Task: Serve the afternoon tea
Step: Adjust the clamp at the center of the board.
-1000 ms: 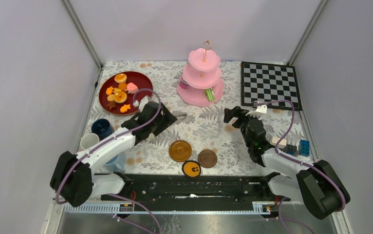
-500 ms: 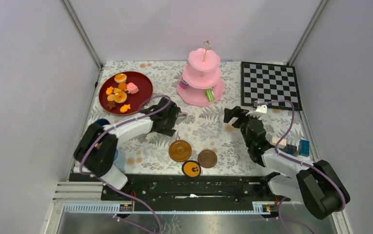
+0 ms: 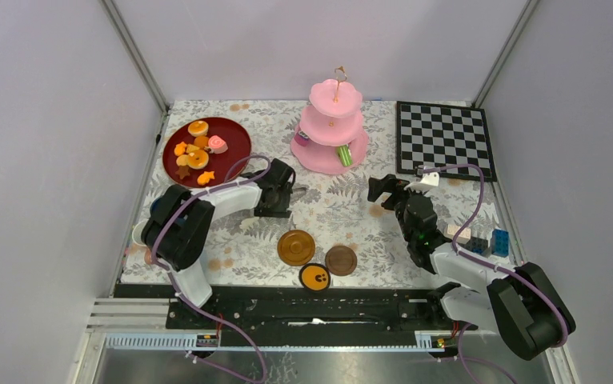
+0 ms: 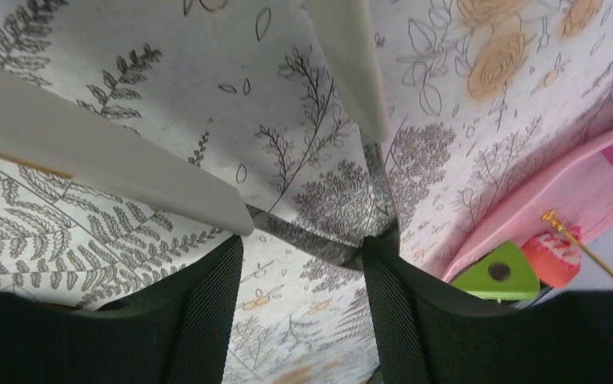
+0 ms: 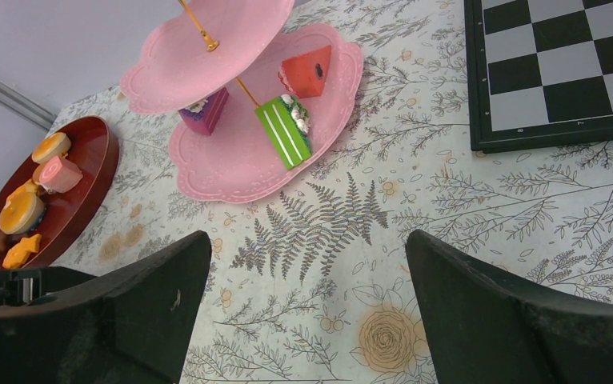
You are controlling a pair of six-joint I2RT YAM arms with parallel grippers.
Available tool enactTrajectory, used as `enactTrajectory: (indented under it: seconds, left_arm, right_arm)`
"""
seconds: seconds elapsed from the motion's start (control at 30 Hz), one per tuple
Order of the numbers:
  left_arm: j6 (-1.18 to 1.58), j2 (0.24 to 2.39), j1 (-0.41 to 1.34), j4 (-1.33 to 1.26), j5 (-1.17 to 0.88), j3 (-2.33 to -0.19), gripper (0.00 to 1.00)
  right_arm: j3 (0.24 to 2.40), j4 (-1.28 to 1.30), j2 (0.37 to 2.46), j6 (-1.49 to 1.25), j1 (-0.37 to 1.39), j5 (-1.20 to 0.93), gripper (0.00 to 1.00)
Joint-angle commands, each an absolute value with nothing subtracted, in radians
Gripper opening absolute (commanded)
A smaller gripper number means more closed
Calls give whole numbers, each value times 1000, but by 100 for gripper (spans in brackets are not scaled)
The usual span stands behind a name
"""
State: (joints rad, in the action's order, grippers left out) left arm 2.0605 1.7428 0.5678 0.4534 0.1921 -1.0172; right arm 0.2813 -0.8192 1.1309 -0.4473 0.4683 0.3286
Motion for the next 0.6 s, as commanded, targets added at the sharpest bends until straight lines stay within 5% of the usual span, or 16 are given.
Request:
enactTrajectory:
  seconds: [0.0, 0.1, 0.33, 0.57]
  left_arm:
    - [2101, 1771, 559, 477, 219, -1055, 51]
    - [2085, 1795, 550, 486, 232, -1067, 46]
    - [1793, 1889, 546, 524, 231, -1166, 6]
    - [1360, 1987, 525, 602, 265, -1272, 0]
  right_arm:
    - [317, -839, 1131, -455, 460, 347, 98]
    - [317, -839, 1130, -455, 460, 350, 98]
    - [315, -839, 1131, -457, 460, 359, 98]
    - [312, -839, 1127, -460, 460, 365, 98]
